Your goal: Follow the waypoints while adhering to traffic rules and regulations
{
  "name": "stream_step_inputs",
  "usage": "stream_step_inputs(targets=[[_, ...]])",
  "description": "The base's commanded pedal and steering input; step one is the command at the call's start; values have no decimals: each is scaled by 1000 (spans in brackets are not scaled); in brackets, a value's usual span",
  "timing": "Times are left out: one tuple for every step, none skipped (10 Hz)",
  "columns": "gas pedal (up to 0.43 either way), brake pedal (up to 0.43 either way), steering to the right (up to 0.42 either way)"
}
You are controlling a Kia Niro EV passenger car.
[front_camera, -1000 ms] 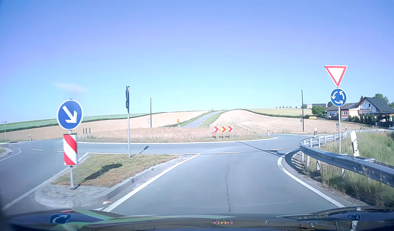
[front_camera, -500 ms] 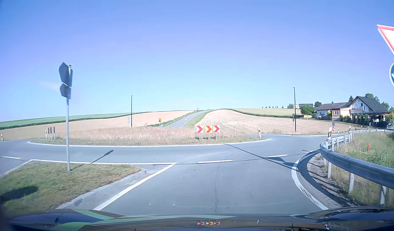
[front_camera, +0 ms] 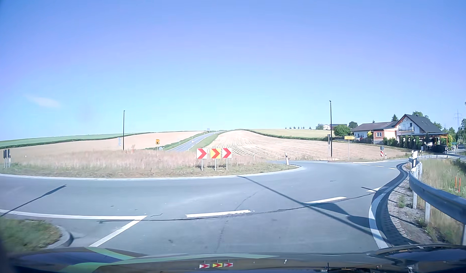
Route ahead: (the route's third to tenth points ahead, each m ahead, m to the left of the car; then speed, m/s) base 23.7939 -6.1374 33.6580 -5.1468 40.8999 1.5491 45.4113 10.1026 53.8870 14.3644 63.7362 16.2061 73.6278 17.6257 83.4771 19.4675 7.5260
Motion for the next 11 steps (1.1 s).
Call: stream_step_inputs(targets=[[39,0,154],[47,0,165],[79,0,173],[87,0,182],[87,0,186],[87,0,187],[87,0,187],[79,0,187],[79,0,185],[79,0,185],[79,0,180]])
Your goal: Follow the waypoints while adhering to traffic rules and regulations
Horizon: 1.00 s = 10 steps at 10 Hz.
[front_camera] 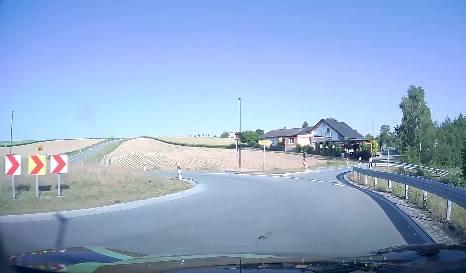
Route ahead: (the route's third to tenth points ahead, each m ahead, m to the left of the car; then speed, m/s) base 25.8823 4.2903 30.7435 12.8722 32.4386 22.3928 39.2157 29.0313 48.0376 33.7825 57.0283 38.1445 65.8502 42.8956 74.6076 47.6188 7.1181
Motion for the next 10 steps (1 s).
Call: stream_step_inputs(targets=[[79,0,166],[79,0,146],[79,0,130],[79,0,110],[87,0,88],[87,0,76],[87,0,58],[87,0,32],[87,0,7],[87,0,-23]])
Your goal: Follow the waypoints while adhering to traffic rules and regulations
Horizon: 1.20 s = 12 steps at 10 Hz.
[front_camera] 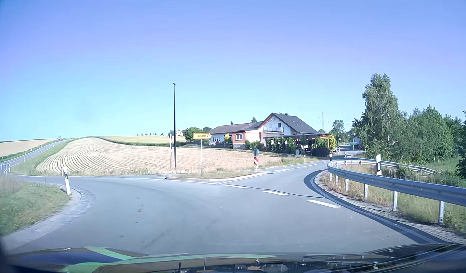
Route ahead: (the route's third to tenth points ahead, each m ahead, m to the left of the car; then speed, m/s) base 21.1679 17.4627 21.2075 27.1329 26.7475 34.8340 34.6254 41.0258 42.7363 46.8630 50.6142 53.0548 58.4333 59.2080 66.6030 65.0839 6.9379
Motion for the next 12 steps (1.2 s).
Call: stream_step_inputs(targets=[[87,0,-48],[98,0,-72],[98,0,-89],[110,0,-110],[110,0,-137],[110,0,-165],[110,0,-185],[110,0,-212],[110,0,-235],[110,0,-246],[110,0,-257],[110,0,-271]])
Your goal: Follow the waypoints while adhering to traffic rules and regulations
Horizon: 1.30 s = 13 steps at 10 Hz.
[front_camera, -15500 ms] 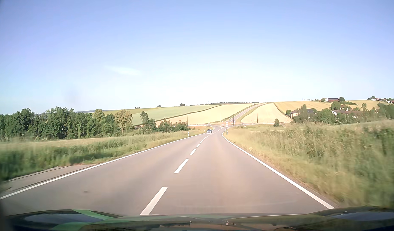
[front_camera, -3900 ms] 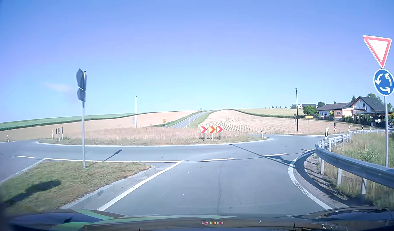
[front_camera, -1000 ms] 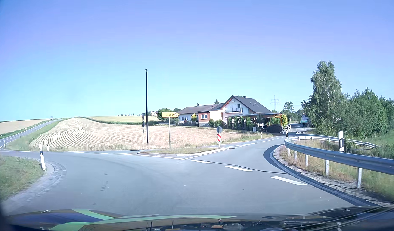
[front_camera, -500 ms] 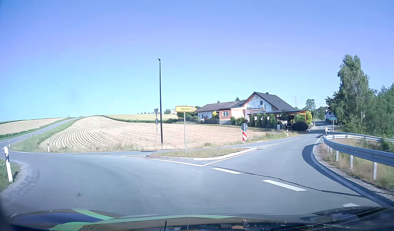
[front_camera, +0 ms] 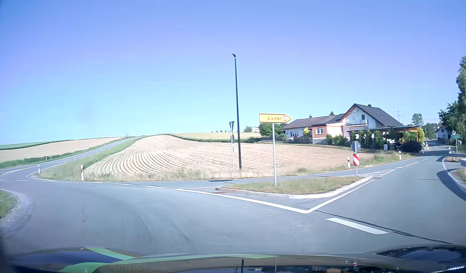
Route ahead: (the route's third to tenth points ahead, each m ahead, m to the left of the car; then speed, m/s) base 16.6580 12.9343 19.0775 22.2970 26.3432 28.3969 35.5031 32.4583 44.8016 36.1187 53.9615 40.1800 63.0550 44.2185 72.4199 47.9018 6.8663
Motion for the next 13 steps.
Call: stream_step_inputs(targets=[[118,0,-281],[130,0,-291],[130,0,-295],[138,0,-296],[138,0,-296],[157,0,-295],[157,0,-296],[169,0,-296],[169,0,-295],[177,0,-295],[177,0,-295],[189,0,-294],[189,0,-293]])
